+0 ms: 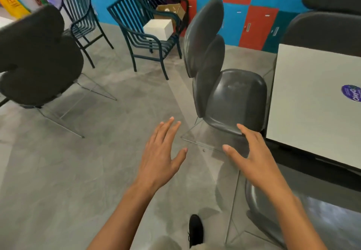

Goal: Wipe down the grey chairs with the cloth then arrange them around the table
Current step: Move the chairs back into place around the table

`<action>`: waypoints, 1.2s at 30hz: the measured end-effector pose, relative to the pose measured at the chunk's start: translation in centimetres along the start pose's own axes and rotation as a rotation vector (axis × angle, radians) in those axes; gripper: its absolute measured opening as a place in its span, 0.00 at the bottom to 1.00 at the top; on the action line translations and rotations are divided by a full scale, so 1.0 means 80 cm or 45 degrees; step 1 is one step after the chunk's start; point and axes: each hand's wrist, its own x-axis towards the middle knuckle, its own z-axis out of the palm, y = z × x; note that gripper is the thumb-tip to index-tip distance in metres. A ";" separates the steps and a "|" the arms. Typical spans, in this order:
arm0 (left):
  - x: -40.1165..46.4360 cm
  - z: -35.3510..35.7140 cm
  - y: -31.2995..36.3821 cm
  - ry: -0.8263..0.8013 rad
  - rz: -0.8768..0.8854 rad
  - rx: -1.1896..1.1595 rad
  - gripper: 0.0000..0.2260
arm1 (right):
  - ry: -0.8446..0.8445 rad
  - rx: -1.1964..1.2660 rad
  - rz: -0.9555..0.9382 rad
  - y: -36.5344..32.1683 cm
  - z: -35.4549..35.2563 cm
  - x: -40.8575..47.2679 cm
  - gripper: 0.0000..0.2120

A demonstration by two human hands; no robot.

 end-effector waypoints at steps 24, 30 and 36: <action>0.443 -0.060 -0.276 -0.205 0.276 -0.124 0.32 | 0.267 0.032 0.183 -0.196 0.189 0.385 0.37; 0.558 -0.041 -0.290 -0.248 0.423 -0.158 0.32 | 0.424 -0.001 0.187 -0.221 0.184 0.479 0.38; 0.698 -0.015 -0.296 -0.269 0.564 -0.184 0.32 | 0.572 0.030 0.239 -0.218 0.169 0.581 0.37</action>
